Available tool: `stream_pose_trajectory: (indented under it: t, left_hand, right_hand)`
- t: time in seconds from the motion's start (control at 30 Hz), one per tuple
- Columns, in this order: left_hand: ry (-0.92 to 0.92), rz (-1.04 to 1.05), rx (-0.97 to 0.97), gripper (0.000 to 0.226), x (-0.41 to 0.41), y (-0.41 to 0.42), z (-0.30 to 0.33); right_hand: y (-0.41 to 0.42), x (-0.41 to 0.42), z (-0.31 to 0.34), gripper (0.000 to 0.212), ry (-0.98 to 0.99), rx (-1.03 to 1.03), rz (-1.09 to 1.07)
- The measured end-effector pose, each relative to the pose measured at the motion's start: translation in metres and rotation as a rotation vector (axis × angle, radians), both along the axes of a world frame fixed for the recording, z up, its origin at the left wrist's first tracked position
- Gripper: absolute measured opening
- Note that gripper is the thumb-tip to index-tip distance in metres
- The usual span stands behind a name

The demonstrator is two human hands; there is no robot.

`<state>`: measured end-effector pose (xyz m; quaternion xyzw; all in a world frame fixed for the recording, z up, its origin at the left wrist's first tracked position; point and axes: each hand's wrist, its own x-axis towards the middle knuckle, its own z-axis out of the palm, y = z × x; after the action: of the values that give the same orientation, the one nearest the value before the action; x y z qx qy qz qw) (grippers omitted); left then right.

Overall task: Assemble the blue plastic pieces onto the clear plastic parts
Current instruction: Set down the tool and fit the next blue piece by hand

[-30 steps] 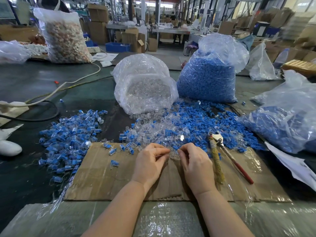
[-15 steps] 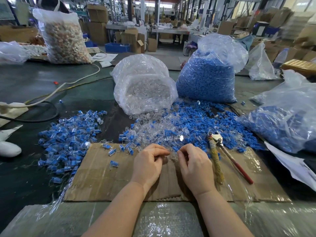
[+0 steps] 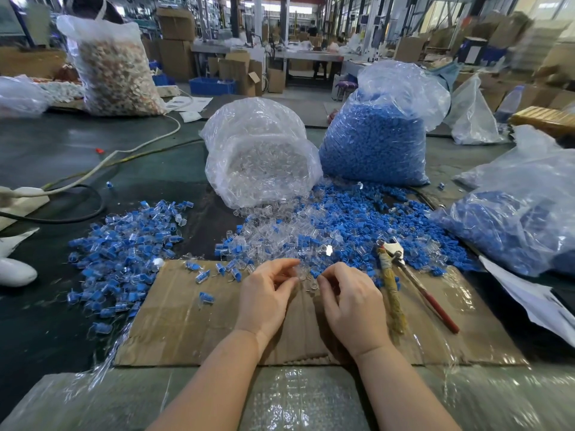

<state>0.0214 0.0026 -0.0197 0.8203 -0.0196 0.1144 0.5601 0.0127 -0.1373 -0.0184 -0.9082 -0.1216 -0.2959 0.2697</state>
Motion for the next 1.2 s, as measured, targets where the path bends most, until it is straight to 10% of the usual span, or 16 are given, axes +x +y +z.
stream_pose_trajectory:
  t: [0.83,1.2]
  left_hand:
    - [-0.123,-0.098,0.213,0.017,-0.0025,-0.0035,-0.0044]
    - [0.027,-0.082,-0.045,0.026,-0.0011,-0.0012,0.0016]
  right_hand:
    - [0.0000,0.0020,-0.0040,0.021,0.070,-0.020,-0.001]
    - [-0.0009,0.0011,-0.0028,0.013,0.007,0.068,0.077]
